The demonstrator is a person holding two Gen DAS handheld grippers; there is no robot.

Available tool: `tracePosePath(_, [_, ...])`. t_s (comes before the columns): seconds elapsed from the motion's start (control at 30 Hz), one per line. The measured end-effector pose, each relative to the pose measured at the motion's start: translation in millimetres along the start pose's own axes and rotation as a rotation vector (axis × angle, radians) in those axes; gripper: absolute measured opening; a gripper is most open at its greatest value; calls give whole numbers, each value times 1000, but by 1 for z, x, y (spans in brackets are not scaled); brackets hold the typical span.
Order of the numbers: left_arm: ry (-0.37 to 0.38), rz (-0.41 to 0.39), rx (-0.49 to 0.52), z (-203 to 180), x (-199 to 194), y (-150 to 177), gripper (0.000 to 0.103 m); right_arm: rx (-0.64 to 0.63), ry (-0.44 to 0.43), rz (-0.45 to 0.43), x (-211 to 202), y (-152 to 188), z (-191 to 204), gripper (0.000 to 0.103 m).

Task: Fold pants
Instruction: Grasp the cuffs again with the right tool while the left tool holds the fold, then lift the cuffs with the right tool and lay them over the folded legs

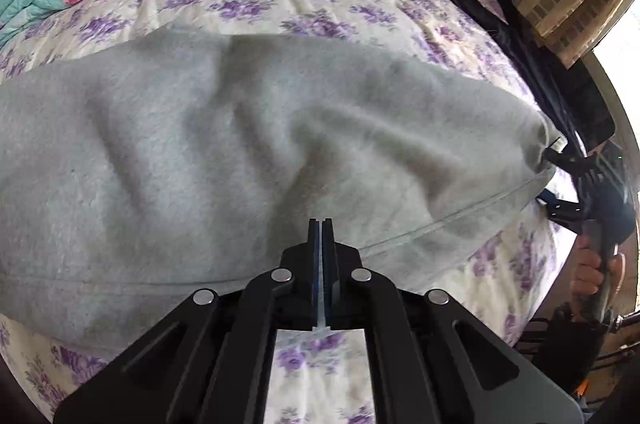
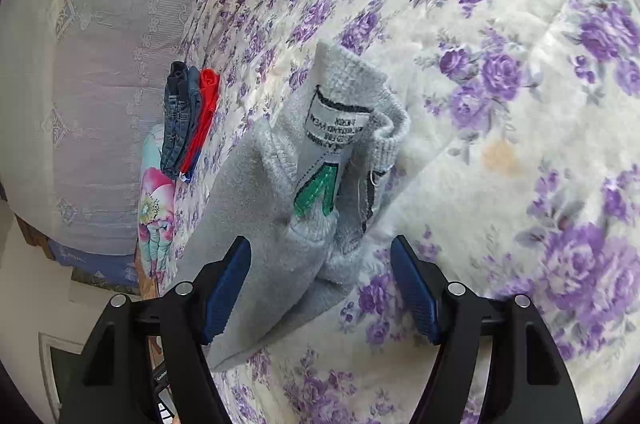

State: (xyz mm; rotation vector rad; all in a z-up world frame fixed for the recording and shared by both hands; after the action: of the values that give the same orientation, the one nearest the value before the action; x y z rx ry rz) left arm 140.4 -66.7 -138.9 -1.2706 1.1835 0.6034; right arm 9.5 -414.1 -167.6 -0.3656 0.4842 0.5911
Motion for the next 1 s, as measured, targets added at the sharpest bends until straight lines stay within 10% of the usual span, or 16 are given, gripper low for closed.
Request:
tracePosePath(0.07, [53, -21, 7, -26, -3, -19, 1, -38, -17, 10, 9, -1, 9, 73])
tracePosePath(0.13, [72, -47, 13, -53, 0, -39, 1, -77, 39, 20, 17, 3, 10, 24])
tracePosePath(0.5, [1, 32, 49, -129, 93, -96, 1, -135, 97, 1, 20, 2, 14, 24])
tracePosePath(1.0, [56, -57, 83, -141, 44, -6, 0, -194, 176, 3, 16, 2, 22, 26])
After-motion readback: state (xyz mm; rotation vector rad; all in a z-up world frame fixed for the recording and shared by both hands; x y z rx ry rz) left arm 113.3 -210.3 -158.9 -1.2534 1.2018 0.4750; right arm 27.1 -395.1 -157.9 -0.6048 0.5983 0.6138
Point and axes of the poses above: each gripper's, at about its wrist camera, not at the fingertips, and x roughly the way its jaws point, z to its left, y to its underside, the point moved 7 cm from there along x, roughly the way its jaws point, and after that the axes turned 10 degrees about -y, right-handed, at the moved point
